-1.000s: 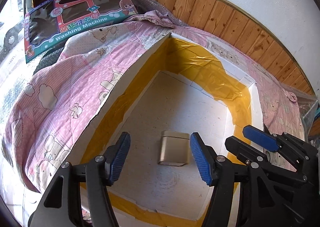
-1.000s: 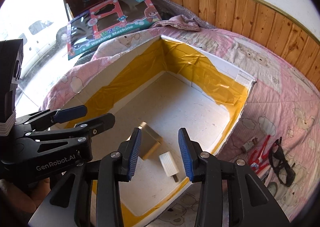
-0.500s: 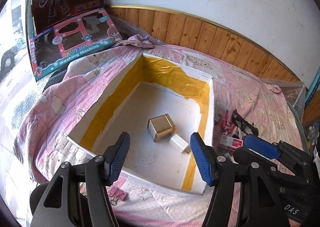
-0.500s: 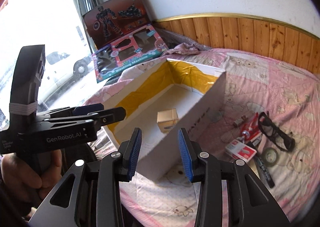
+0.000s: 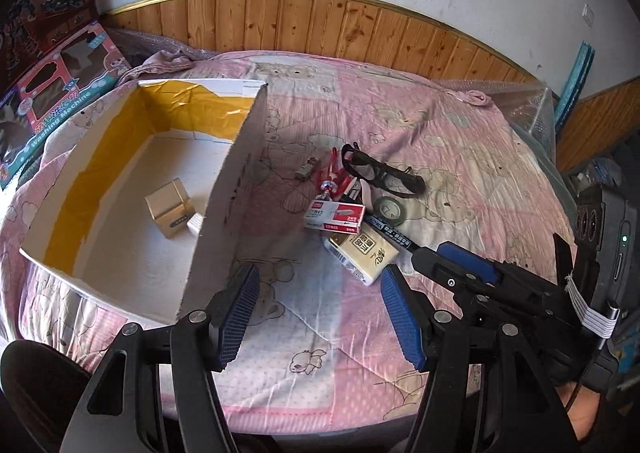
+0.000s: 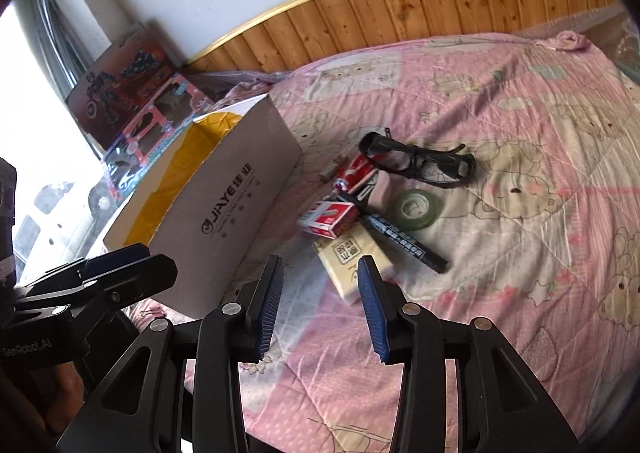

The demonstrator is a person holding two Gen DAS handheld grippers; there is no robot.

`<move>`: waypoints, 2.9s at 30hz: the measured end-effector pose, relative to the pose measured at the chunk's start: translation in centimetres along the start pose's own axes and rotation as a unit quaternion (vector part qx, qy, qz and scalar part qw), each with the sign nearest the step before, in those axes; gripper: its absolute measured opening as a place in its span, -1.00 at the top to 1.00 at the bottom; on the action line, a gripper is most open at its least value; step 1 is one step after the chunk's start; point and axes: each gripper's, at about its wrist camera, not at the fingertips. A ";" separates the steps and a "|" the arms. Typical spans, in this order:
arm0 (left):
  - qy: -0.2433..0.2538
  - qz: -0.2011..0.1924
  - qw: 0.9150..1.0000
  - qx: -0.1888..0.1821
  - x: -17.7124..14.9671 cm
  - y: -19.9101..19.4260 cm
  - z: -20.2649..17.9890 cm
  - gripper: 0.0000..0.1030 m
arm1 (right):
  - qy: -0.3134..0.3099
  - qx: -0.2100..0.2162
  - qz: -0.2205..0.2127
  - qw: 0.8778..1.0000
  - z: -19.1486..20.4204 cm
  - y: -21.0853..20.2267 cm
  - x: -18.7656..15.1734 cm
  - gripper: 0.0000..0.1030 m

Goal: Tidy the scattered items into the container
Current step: 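Move the left tool to the red-white staple box while the right tool reaches the gold tissue pack, then close the left tool on the staple box while the right tool grasps the tissue pack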

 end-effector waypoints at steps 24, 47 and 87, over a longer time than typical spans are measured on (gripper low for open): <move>-0.238 0.137 0.951 -0.144 5.1 18.8 4.7 -0.36 | -0.213 -0.095 0.045 0.971 1.8 11.1 -1.5 -0.13; -0.221 0.096 0.966 -0.100 6.0 18.7 5.0 -0.41 | -0.303 -0.129 0.041 0.943 1.8 12.4 -2.9 -0.14; -0.018 0.102 0.994 0.045 3.8 16.6 -0.5 0.25 | 0.177 0.014 0.060 0.982 -11.5 6.5 0.9 -0.16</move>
Point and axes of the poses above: each gripper's, at about its wrist camera, not at the fingertips, and y roughly the way its jaws point, z to its left, x to its top, and after that the axes turned 3 degrees about z, right-handed
